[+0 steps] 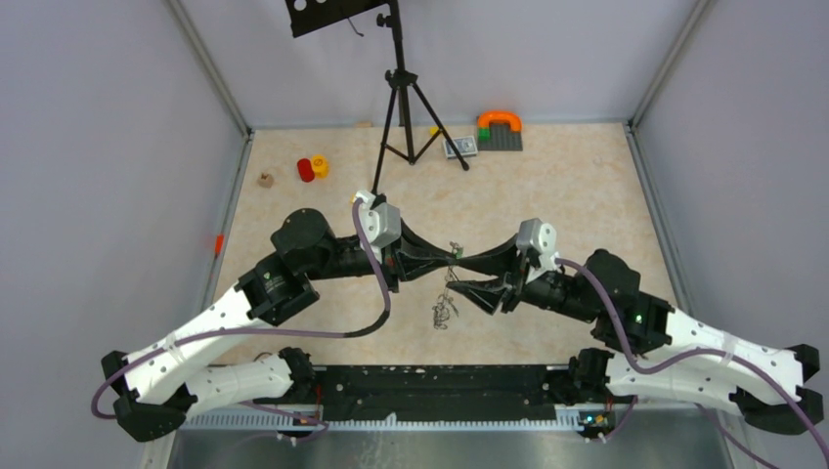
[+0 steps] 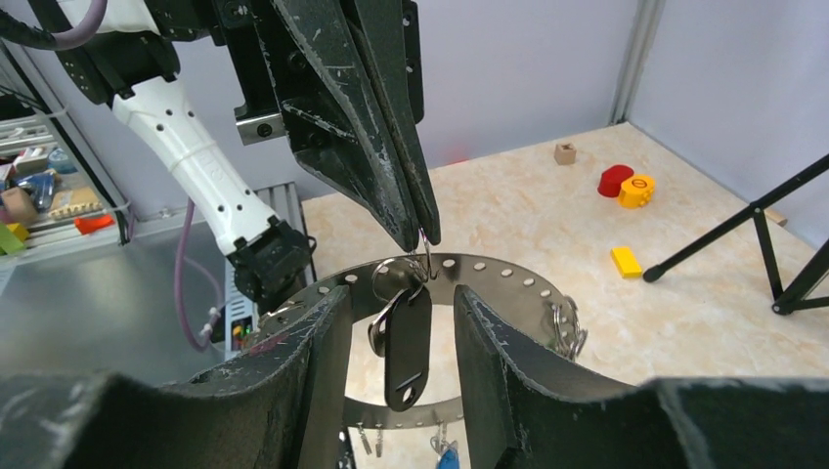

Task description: Remove the keys from the keyring

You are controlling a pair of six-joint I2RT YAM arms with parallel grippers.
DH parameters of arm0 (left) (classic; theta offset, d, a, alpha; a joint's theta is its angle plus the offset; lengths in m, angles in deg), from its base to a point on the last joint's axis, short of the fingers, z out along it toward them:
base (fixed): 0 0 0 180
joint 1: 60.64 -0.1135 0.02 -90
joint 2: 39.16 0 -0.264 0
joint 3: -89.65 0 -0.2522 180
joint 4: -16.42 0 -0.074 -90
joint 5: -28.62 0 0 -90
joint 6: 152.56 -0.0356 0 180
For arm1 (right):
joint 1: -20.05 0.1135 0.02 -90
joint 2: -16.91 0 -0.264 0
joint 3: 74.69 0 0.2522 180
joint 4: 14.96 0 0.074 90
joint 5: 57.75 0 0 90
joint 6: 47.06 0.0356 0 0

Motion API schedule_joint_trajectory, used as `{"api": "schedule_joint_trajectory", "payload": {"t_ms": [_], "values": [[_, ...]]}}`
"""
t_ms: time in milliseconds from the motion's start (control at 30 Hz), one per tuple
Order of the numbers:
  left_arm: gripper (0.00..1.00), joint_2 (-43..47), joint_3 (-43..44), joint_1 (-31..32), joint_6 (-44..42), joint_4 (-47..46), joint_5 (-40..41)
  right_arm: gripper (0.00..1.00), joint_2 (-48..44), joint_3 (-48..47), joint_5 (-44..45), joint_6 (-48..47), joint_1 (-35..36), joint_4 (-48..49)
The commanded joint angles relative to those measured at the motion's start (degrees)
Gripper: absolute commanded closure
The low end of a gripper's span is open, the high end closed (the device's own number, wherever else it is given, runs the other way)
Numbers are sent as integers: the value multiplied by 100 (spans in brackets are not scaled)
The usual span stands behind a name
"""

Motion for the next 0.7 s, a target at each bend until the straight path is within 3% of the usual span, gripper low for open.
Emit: {"api": "schedule_joint_trajectory", "payload": {"t_ms": [0, 100, 400, 667], "values": [[100, 111, 58, 13, 27, -477, 40, 58, 41, 81, -116, 120, 39, 429], [100, 111, 58, 20, 26, -472, 42, 62, 82, 82, -95, 119, 36, 407], [100, 120, 58, 13, 22, -474, 44, 100, 181, 25, 4, 95, 36, 217], [100, 187, 35, 11, -12, -425, 105, 100, 50, -197, 104, -49, 35, -119]]}}
